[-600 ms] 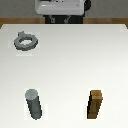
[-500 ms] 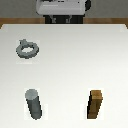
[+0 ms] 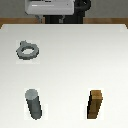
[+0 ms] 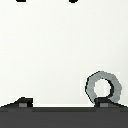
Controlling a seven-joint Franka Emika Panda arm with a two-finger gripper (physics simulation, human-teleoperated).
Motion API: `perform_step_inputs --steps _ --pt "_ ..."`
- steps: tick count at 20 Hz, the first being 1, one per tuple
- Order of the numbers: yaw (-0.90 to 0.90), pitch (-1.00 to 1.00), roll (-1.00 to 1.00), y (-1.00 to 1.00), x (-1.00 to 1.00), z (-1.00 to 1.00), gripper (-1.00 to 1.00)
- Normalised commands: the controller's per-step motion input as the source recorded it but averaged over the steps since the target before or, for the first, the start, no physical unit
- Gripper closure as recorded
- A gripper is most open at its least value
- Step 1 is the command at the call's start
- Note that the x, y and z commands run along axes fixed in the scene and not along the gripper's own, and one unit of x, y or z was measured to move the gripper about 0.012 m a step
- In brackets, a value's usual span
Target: Put the loop with the handle onto the peg.
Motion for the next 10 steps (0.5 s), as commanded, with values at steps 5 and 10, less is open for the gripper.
perform_step_inputs --steps 5,10 --pt "0.0 0.0 0.0 -1.0 0.0 0.0 -1.0" --pt "0.0 0.0 0.0 -1.0 0.0 0.0 -1.0"
